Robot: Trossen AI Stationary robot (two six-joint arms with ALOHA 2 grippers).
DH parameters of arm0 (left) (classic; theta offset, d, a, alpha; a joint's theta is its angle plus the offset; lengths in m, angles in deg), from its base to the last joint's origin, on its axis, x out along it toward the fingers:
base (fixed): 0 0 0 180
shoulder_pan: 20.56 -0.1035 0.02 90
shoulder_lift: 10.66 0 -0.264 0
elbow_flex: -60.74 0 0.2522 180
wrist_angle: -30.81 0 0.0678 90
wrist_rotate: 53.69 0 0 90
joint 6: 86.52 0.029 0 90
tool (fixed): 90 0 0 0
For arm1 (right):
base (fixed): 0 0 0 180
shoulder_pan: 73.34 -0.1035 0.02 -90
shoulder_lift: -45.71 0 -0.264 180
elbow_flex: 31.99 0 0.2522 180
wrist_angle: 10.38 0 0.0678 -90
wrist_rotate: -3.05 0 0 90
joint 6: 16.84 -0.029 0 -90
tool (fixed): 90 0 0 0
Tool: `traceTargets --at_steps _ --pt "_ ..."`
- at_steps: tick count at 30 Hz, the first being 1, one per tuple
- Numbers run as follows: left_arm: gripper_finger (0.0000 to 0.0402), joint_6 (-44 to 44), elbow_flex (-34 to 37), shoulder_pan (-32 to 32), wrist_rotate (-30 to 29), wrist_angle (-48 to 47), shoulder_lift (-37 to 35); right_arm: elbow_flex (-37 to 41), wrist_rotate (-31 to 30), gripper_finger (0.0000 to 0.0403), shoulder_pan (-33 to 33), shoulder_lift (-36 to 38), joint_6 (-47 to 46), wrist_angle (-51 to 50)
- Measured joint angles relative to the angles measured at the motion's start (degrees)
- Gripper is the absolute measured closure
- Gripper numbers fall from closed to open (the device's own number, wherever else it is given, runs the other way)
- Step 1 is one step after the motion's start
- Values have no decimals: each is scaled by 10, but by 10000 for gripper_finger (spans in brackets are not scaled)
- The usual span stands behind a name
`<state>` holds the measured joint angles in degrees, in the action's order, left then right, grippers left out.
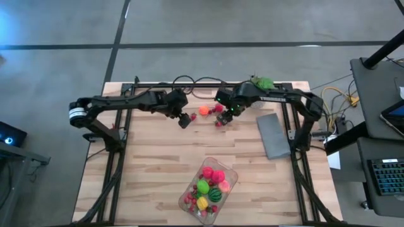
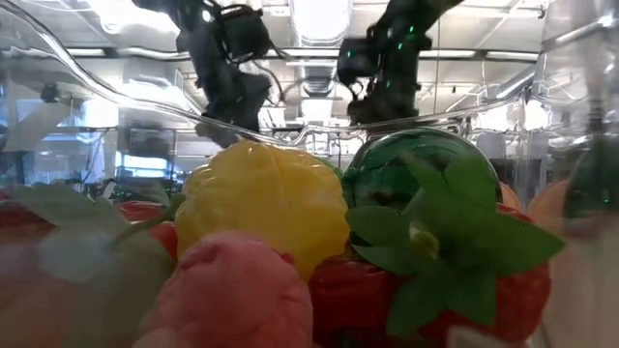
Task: Pick and placing Produce into tupperware
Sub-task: Put the red strawberry into the transparent basket
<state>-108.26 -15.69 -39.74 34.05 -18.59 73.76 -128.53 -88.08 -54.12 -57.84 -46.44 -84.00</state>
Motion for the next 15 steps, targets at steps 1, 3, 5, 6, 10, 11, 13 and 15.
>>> traceTargets --at_steps 1,3,5,6,10,11,13,15 --pt "136 2 4 0 -1 -9 0 0 1 202 7 -8 -4 9" --pt "136 14 14 0 -7 -32 0 0 11 202 23 -19 -19 27" --pt "136 28 21 0 -15 -46 -1 0 39 202 34 -30 -37 48" --pt "136 33 26 0 -17 -49 -1 0 54 202 40 -33 -42 61" --pt "136 58 50 0 -44 -53 -2 0 65 202 48 -51 -73 79" --pt "136 58 52 -1 -46 -55 -2 0 66 202 48 -56 -76 74" --pt "136 58 57 -1 -55 -54 -2 0 67 202 47 -66 -79 73" --pt "136 58 59 -1 -61 -53 -2 0 71 202 47 -76 -79 70"
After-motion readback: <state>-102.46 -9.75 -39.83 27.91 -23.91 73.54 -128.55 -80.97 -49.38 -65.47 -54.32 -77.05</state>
